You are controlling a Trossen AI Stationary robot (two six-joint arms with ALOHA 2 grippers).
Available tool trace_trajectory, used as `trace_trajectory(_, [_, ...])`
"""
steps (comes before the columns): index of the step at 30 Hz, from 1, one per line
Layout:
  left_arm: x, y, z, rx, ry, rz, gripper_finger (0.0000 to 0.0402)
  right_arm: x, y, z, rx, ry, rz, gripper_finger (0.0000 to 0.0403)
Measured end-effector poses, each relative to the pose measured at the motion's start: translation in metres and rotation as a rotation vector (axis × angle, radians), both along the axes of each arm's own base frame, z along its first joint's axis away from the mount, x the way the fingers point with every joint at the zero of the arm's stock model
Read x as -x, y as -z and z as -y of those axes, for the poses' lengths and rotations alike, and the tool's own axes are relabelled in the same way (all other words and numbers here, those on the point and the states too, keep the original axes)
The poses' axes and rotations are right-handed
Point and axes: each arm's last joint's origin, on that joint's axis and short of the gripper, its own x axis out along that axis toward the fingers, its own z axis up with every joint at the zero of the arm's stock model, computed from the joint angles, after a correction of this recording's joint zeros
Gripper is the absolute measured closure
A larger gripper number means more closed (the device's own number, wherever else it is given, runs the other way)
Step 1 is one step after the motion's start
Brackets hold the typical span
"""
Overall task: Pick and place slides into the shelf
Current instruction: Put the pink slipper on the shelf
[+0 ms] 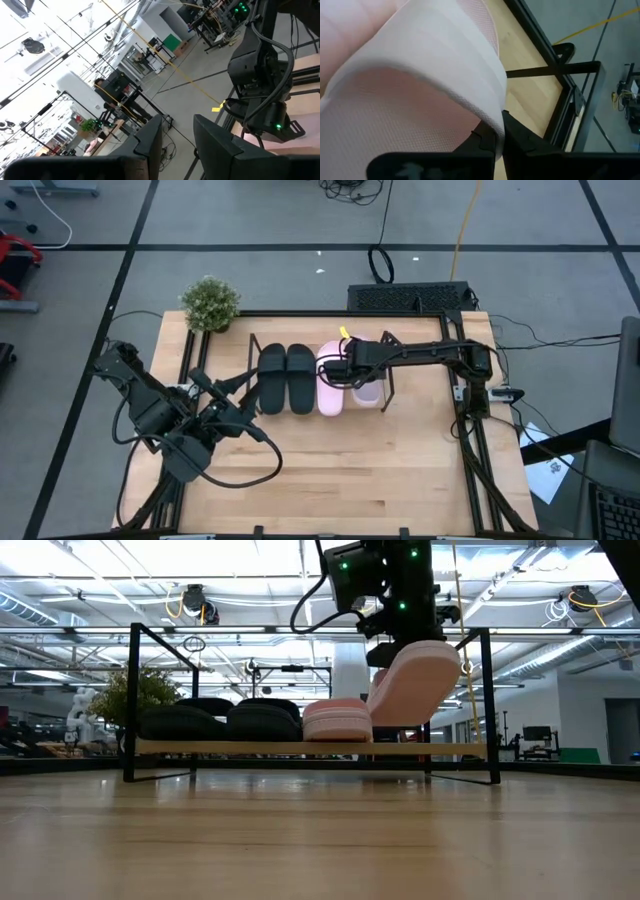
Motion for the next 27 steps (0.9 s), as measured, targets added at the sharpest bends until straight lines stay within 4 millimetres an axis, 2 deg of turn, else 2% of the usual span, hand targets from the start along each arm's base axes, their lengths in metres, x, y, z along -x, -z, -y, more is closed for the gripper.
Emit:
trace_trajectory(19, [-0.0001,0.0000,0.0001,0.005,0.000,0.006,0.0284,-0.0016,0.0008,-0.0040,-0.024,0.005,0.021,0.0403])
trace_trajectory(27, [0.0000,0.0000,0.0000,0.005,0.000,0.006,0.0284,0.0016,0.0030,-0.0041,-0.039,0.025,-0.027,0.0403])
